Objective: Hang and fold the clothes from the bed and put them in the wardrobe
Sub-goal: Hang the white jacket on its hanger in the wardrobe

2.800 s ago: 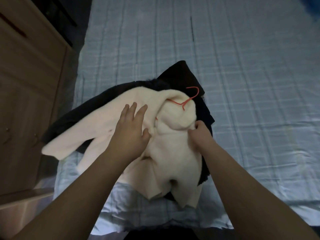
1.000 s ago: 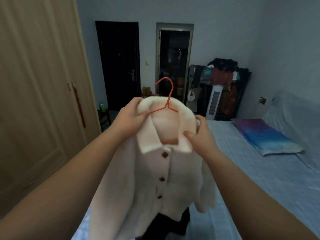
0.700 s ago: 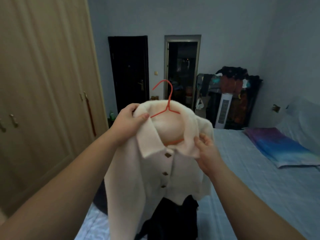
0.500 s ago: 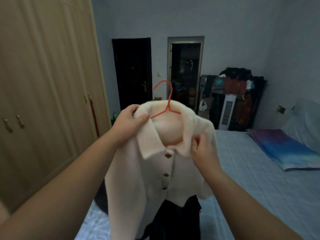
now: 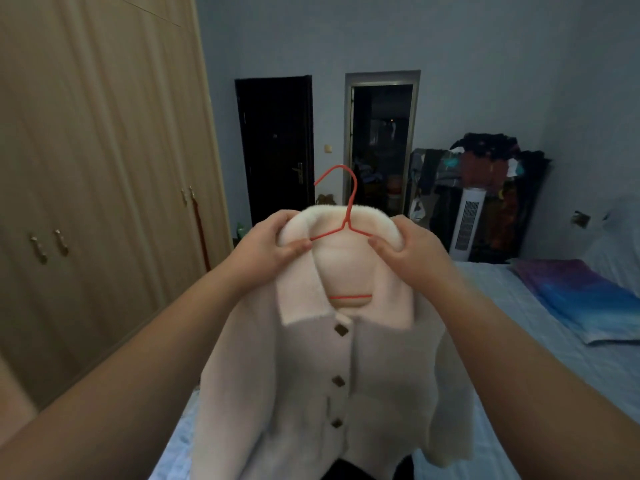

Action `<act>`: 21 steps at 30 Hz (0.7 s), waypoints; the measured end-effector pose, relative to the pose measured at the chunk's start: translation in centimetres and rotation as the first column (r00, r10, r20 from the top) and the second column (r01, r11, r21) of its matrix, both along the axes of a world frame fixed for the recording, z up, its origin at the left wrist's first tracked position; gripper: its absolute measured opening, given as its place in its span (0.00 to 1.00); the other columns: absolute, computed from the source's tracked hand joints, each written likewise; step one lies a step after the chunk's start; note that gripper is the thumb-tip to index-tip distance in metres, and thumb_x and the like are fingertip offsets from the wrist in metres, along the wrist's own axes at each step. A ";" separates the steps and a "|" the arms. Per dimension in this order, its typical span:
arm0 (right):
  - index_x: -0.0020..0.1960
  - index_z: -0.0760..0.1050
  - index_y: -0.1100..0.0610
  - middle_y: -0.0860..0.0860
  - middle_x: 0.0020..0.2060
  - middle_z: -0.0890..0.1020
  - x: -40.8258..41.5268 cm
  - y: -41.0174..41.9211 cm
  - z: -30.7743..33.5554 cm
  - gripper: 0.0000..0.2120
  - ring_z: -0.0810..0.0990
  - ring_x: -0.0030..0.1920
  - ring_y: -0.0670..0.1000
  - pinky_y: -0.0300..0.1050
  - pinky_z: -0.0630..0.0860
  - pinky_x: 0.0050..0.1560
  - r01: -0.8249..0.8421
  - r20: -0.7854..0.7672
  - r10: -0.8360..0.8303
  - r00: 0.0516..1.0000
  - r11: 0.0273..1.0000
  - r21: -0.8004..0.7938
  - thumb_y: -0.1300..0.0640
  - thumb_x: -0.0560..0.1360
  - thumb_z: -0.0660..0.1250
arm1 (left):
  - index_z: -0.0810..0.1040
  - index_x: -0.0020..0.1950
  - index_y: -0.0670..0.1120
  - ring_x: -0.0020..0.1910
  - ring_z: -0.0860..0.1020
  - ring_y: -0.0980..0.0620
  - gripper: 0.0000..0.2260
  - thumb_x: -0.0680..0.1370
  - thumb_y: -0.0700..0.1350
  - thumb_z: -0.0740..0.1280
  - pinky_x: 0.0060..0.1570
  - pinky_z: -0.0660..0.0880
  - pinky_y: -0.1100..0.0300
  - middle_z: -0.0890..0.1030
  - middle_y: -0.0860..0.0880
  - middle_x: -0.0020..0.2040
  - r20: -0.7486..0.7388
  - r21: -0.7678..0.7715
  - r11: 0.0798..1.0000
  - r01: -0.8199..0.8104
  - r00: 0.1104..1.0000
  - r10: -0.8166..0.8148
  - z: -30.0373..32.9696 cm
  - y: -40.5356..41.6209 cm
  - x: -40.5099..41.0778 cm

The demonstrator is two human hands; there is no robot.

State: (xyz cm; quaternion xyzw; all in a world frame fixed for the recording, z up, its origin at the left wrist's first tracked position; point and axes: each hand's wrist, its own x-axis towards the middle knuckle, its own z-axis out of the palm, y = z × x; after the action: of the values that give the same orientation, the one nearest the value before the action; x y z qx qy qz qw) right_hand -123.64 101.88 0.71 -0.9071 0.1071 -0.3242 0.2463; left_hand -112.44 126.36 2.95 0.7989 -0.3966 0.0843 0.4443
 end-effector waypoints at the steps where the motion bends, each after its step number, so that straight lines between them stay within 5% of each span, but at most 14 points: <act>1: 0.52 0.74 0.46 0.43 0.40 0.78 0.1 0.3 0.1 0.14 0.78 0.41 0.47 0.49 0.76 0.41 0.037 0.023 -0.037 0.999 0.999 0.006 0.36 0.76 0.65 | 0.72 0.67 0.58 0.58 0.77 0.58 0.21 0.76 0.53 0.72 0.62 0.75 0.51 0.78 0.58 0.60 0.027 0.049 0.999 0.012 1.000 -0.014 0.0 0.0 0.0; 3: 0.47 0.74 0.47 0.45 0.37 0.78 0.4 0.8 0.3 0.14 0.77 0.39 0.47 0.48 0.73 0.38 0.106 0.081 -0.106 0.991 0.994 0.010 0.36 0.76 0.64 | 0.65 0.73 0.60 0.64 0.73 0.54 0.30 0.74 0.56 0.73 0.68 0.70 0.48 0.74 0.55 0.65 0.133 0.142 0.989 -0.030 0.991 0.011 -0.4 -0.1 0.2; 7: 0.47 0.75 0.49 0.46 0.37 0.78 0.7 1.1 1.1 0.17 0.78 0.40 0.50 0.54 0.77 0.44 0.124 0.122 -0.130 0.984 0.991 0.055 0.35 0.76 0.64 | 0.48 0.81 0.54 0.75 0.59 0.44 0.47 0.71 0.67 0.69 0.76 0.54 0.43 0.61 0.45 0.75 0.414 0.149 0.919 -0.364 0.867 0.276 -3.2 0.6 -0.3; 11: 0.46 0.77 0.49 0.46 0.38 0.80 0.3 0.7 1.8 0.15 0.79 0.40 0.50 0.54 0.79 0.43 0.089 0.112 -0.104 0.988 0.987 0.130 0.37 0.76 0.66 | 0.40 0.81 0.53 0.80 0.50 0.46 0.54 0.67 0.71 0.69 0.78 0.43 0.41 0.53 0.46 0.80 0.401 0.233 0.903 -0.361 0.882 0.249 -7.3 1.3 -0.2; 14: 0.47 0.78 0.50 0.48 0.39 0.81 -0.3 0.9 1.9 0.14 0.81 0.40 0.50 0.57 0.80 0.44 0.032 0.081 -0.045 0.996 0.986 0.166 0.39 0.76 0.68 | 0.49 0.80 0.54 0.73 0.62 0.43 0.54 0.64 0.70 0.73 0.74 0.54 0.41 0.65 0.45 0.73 0.431 0.255 0.888 -0.383 0.867 0.250 -7.1 1.6 1.1; 16: 0.47 0.78 0.49 0.47 0.39 0.82 -0.7 1.0 1.5 0.13 0.81 0.40 0.50 0.58 0.81 0.46 0.019 0.039 -0.025 0.999 0.987 0.157 0.39 0.76 0.68 | 0.58 0.75 0.55 0.61 0.71 0.45 0.47 0.63 0.67 0.76 0.60 0.67 0.47 0.73 0.48 0.62 0.398 0.242 0.912 -0.331 0.891 0.218 -6.0 1.7 1.4; 18: 0.48 0.79 0.48 0.47 0.40 0.82 -1.0 1.0 1.2 0.13 0.81 0.41 0.50 0.59 0.81 0.47 0.013 0.005 -0.014 1.000 0.989 0.146 0.39 0.76 0.68 | 0.61 0.71 0.55 0.56 0.76 0.47 0.41 0.65 0.63 0.77 0.49 0.70 0.51 0.76 0.50 0.58 0.320 0.245 0.944 -0.219 0.938 0.135 -5.1 2.0 1.4; 21: 0.51 0.80 0.49 0.48 0.42 0.83 -1.2 1.1 1.0 0.12 0.81 0.43 0.50 0.59 0.80 0.49 -0.022 -0.059 0.032 0.998 0.987 0.159 0.41 0.76 0.68 | 0.59 0.70 0.62 0.57 0.77 0.50 0.39 0.66 0.60 0.78 0.52 0.75 0.48 0.78 0.55 0.60 0.118 0.369 0.925 -0.086 0.992 0.045 -4.1 2.5 2.2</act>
State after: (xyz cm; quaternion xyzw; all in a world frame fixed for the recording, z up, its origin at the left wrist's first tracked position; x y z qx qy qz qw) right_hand -124.88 103.00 1.69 -0.8955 0.1278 -0.2833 0.3186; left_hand -110.21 128.87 -1.17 0.8760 -0.4015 0.0649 0.2590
